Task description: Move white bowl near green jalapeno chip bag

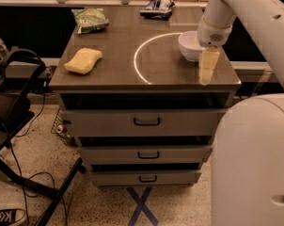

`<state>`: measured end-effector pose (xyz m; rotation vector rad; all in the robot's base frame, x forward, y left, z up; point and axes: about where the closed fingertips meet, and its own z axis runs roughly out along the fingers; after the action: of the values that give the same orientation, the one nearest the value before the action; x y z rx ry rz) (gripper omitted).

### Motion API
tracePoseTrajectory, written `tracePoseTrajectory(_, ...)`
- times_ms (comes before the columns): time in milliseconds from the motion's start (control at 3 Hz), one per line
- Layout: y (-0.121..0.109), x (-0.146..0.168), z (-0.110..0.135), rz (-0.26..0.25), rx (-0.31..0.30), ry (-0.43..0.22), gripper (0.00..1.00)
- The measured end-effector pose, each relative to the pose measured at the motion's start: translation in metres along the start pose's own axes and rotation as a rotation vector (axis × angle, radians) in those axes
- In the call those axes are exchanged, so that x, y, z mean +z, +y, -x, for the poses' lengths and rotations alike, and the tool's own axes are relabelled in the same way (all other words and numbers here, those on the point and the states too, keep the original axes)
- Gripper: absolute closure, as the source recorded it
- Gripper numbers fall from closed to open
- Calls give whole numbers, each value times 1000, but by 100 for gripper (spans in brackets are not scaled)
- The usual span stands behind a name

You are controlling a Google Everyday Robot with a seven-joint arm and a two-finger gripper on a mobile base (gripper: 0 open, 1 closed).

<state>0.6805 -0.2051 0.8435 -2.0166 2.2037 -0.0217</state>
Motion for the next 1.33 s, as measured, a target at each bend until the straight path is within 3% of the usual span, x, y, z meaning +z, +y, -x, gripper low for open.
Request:
tracePoseTrajectory(333,-4,13,-5,19,5,16,25)
tracePoseTrajectory(667,-9,16,-3,6,5,12,48)
tracePoseTrajectory(1000,-10,7,-3,6,6,12,79)
tracePoseTrajectory(1333,-11,2,-2,6,6,12,100)
